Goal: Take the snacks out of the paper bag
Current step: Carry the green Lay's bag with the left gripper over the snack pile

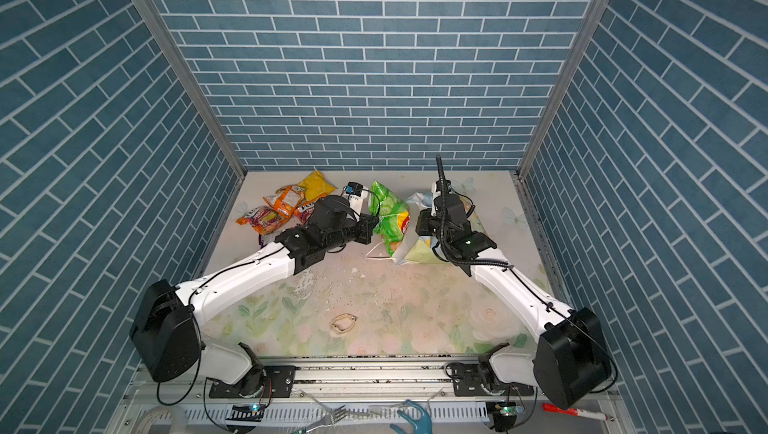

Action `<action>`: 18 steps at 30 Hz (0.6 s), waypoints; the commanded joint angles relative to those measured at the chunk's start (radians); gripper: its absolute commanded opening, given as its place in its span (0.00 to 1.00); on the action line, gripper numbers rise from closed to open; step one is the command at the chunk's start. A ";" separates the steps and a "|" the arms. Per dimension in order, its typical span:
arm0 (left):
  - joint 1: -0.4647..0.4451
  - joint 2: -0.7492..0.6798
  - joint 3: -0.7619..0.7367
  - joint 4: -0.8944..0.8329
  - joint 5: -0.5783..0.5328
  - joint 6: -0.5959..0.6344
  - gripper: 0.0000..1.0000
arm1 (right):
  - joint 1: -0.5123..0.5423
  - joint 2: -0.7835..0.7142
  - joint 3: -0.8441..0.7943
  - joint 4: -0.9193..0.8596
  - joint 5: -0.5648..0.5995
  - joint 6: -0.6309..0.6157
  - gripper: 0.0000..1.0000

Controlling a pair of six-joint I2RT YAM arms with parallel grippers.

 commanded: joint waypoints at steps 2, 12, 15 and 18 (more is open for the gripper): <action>0.028 -0.055 -0.011 0.057 -0.019 -0.007 0.00 | -0.004 -0.037 0.019 -0.015 0.014 0.030 0.00; 0.070 -0.111 -0.046 0.060 -0.022 -0.020 0.00 | -0.008 -0.032 0.023 -0.011 0.010 0.029 0.00; 0.088 -0.122 -0.060 0.072 -0.015 -0.026 0.00 | -0.009 -0.032 0.025 -0.010 0.009 0.031 0.00; 0.101 -0.127 -0.063 0.067 -0.009 -0.032 0.00 | -0.010 -0.033 0.024 -0.011 0.010 0.031 0.00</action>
